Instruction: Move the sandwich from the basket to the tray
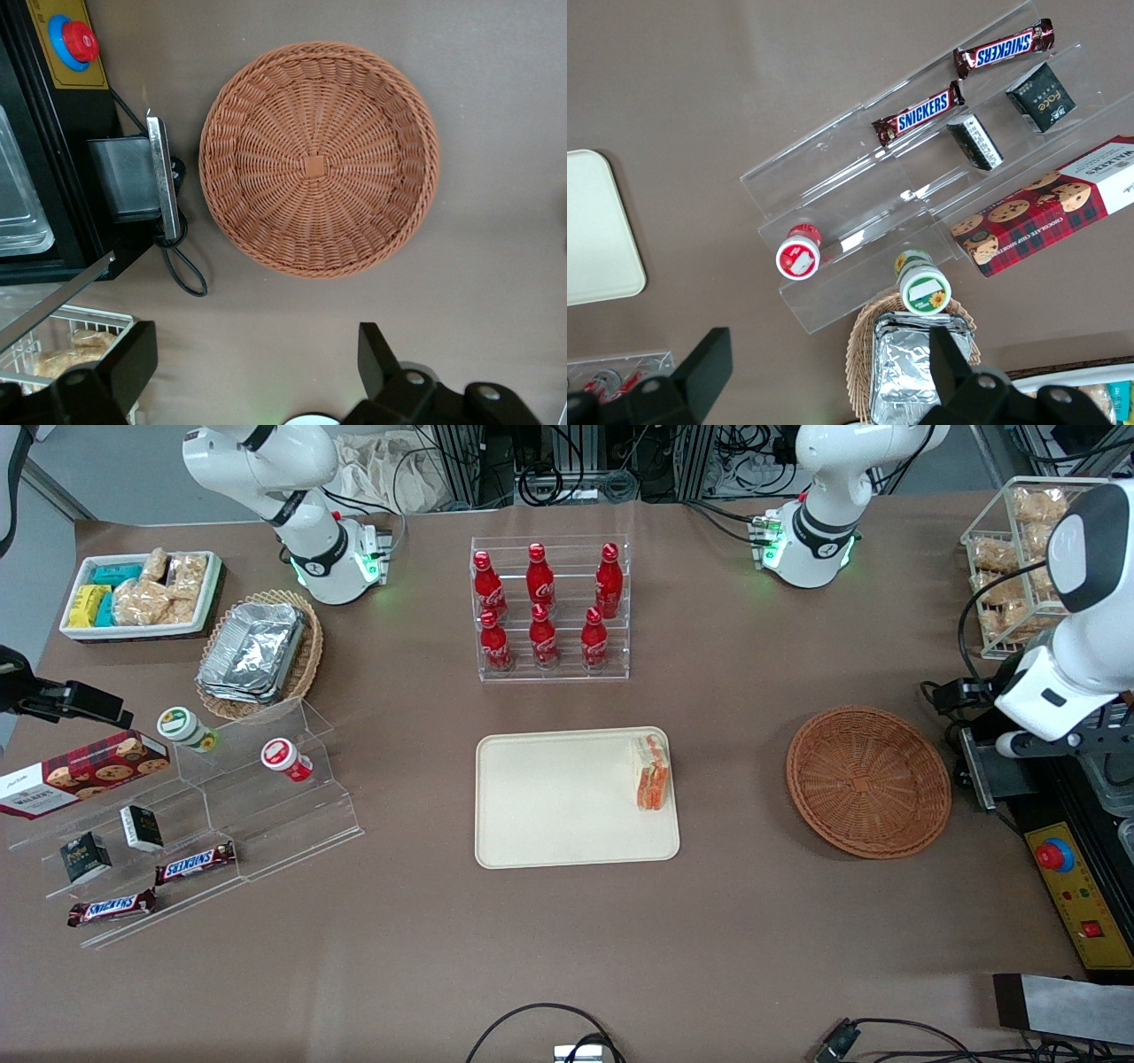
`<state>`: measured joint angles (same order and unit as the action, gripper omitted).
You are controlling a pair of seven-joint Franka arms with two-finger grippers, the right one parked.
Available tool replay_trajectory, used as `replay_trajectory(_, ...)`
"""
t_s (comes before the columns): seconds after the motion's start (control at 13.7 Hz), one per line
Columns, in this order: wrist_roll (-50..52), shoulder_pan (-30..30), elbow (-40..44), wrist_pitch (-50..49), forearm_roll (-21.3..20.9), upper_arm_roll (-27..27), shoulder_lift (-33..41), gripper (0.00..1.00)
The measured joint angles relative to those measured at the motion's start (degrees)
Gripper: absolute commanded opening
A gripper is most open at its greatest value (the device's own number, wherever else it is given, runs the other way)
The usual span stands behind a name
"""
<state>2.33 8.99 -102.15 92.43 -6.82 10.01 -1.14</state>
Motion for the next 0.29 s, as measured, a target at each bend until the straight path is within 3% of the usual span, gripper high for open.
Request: replay_trajectory(0.29, 0.2, -4.0, 5.4, -4.3, 1.0, -0.6, 0.0, 1.00)
